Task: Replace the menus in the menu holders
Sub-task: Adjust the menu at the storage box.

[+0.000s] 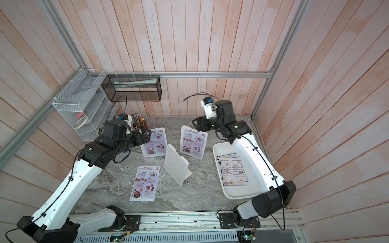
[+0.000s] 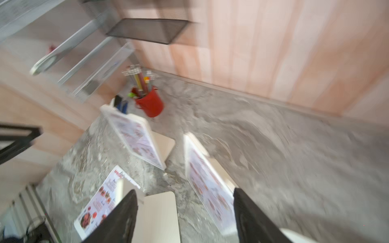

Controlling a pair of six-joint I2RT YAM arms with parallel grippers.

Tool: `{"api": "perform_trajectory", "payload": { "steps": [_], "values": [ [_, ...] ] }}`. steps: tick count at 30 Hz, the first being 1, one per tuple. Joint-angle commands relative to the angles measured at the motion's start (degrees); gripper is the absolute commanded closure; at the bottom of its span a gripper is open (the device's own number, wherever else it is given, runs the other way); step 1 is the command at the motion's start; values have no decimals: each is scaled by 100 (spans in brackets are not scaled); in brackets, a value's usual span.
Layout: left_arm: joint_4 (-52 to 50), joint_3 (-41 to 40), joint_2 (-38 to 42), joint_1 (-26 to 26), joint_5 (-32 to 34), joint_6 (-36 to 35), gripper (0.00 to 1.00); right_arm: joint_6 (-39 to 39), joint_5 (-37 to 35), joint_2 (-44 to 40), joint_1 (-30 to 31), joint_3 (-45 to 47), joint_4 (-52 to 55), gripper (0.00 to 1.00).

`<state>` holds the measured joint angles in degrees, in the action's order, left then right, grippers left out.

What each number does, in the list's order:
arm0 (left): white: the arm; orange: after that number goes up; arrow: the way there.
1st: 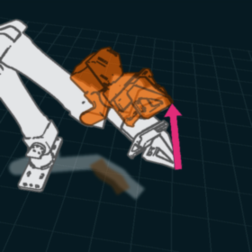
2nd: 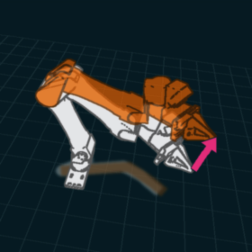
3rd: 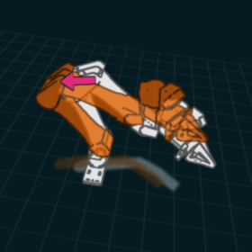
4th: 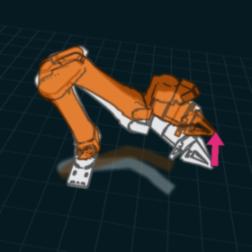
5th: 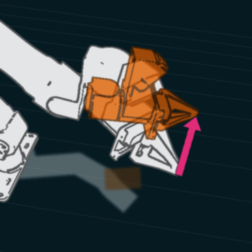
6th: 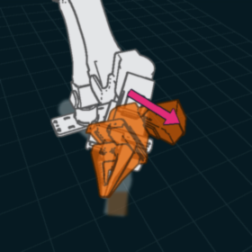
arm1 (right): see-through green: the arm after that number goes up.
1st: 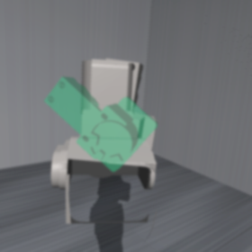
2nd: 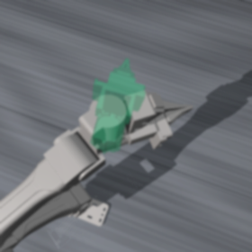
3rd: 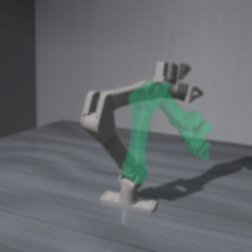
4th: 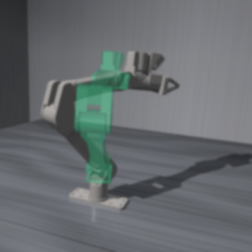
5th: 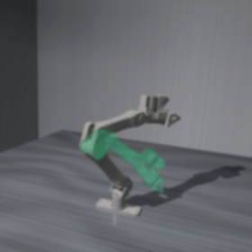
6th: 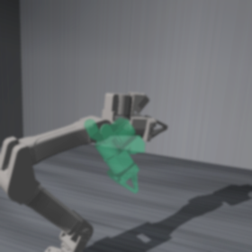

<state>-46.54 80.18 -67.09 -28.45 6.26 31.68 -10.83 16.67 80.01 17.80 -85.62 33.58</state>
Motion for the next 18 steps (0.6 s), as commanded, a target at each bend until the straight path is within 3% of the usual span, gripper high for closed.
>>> {"api": "perform_trajectory", "payload": {
  "steps": [1,3,6,9,13,18],
  "values": [
    [-267,336,-105,-711,419,-24,3,-969,390,-609,-1003,1485,-642,25],
    [-202,516,-327,-1224,496,-4,3,-1198,447,-959,-1741,2312,-951,25],
    [-2,765,-734,-1836,447,5,3,-1252,45,-1066,-2329,3112,-1126,24],
    [292,973,-1197,-2331,313,24,3,-1234,-579,-925,-2630,3729,-1326,22],
    [653,1278,-1851,-2931,41,-23,3,-1311,-779,-716,-2962,4386,-1806,21],
    [1175,1325,-2360,-3165,-374,25,3,-1237,-1030,-329,-3173,4642,-2146,21]
  ]
}}
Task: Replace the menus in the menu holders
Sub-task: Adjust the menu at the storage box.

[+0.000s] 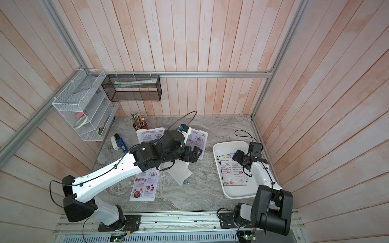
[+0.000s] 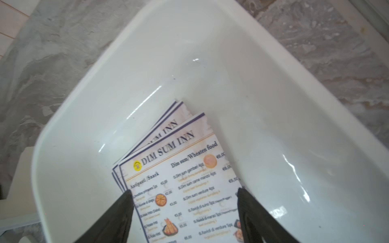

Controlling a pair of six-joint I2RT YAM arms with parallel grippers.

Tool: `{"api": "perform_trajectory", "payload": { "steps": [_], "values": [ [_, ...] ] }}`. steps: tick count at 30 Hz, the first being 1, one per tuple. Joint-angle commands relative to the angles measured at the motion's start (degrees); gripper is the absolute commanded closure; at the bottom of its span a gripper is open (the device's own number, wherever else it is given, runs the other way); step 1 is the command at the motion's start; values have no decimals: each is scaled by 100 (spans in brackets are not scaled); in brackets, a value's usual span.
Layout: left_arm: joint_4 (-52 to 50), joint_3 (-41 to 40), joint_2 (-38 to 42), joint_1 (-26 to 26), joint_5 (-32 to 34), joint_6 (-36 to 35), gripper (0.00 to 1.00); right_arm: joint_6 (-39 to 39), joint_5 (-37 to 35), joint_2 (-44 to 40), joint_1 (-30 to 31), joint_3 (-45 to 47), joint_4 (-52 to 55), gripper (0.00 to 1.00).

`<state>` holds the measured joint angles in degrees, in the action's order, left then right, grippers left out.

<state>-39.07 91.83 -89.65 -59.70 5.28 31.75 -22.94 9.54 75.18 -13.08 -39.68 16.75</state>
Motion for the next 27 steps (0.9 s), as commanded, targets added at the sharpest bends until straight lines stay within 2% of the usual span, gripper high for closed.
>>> {"api": "perform_trajectory", "payload": {
  "steps": [1,6,12,17,23,27],
  "values": [
    [440,153,-192,-53,-282,25,3,0,-338,250,-146,61,-503,21],
    [309,40,-341,-59,1,33,3,203,111,849,-351,-4,-515,23],
    [265,-335,-127,90,240,135,3,55,1032,1063,-285,293,-823,33],
    [382,-949,407,449,268,283,3,48,1220,966,-142,387,-770,44],
    [273,-1245,875,874,407,280,3,88,1271,834,-64,356,-573,54],
    [199,-1345,1099,1018,481,253,3,159,1333,706,-31,364,-369,56]
  ]
}}
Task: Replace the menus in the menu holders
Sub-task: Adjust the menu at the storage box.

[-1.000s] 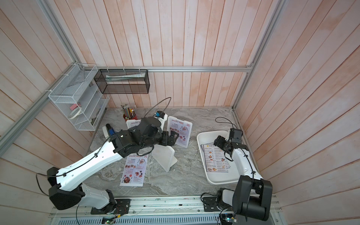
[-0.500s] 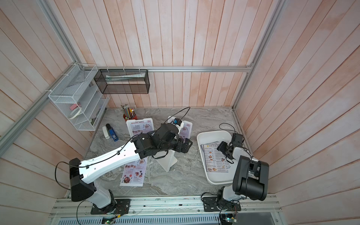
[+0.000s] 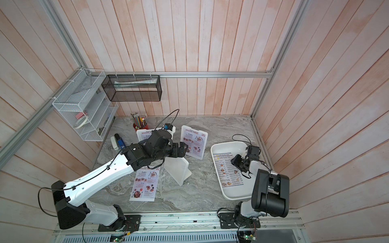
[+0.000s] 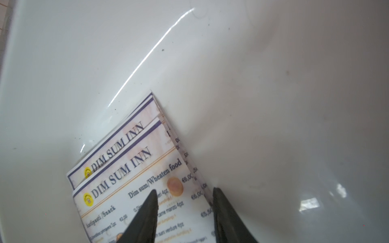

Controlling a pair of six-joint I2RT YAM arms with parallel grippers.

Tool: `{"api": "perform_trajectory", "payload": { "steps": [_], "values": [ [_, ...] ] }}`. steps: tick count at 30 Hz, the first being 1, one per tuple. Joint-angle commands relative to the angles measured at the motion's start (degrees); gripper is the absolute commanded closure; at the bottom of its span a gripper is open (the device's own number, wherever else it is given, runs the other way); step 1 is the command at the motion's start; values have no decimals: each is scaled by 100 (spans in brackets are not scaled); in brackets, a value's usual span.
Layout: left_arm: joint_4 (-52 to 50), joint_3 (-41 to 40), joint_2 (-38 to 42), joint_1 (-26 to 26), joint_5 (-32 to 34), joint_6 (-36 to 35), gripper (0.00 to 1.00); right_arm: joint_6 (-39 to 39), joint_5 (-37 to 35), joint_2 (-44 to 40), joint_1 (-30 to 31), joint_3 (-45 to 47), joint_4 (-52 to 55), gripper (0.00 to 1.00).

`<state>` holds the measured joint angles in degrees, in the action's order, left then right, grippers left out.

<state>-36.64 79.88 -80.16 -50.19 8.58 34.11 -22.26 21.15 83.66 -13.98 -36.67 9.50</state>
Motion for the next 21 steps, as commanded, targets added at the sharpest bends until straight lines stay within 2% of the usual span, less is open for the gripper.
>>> {"api": "perform_trajectory", "payload": {
  "steps": [1,7,12,21],
  "values": [
    [-42,-174,196,101,153,17,3,110,175,-168,69,84,400,56],
    [-70,-233,312,212,153,-9,3,237,78,-322,65,55,694,50],
    [-79,-252,343,269,164,-36,3,277,-42,-265,70,-73,960,55],
    [-86,-357,456,444,126,-78,3,52,245,-199,80,78,789,59]
  ]
}}
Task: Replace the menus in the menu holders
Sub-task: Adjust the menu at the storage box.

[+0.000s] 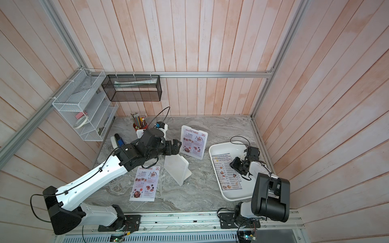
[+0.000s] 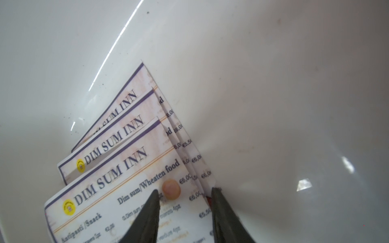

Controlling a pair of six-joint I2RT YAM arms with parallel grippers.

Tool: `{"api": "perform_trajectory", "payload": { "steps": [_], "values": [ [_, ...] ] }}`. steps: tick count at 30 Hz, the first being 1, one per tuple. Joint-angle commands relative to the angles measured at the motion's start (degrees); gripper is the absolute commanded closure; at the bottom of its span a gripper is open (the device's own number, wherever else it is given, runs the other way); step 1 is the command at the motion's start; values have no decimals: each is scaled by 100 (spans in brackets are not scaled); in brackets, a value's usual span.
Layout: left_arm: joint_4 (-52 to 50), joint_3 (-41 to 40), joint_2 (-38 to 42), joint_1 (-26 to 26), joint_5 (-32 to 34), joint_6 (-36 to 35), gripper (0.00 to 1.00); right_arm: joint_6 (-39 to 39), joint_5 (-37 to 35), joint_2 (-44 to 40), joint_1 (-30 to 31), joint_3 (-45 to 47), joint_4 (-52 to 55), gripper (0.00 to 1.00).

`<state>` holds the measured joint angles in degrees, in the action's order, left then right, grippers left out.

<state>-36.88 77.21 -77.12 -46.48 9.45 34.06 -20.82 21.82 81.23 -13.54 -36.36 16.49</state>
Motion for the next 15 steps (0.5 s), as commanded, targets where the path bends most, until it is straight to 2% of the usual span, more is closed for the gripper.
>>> {"api": "perform_trajectory", "payload": {
  "steps": [1,4,9,15],
  "values": [
    [-46,-117,169,99,24,-82,3,-171,306,17,36,66,26,60],
    [-21,-164,213,154,-9,-80,3,-381,712,22,44,127,-208,60],
    [12,-257,241,216,-49,-81,3,-422,780,137,180,55,-266,59],
    [17,-319,267,212,-66,-58,3,-426,972,135,261,-61,-268,50]
  ]
}}
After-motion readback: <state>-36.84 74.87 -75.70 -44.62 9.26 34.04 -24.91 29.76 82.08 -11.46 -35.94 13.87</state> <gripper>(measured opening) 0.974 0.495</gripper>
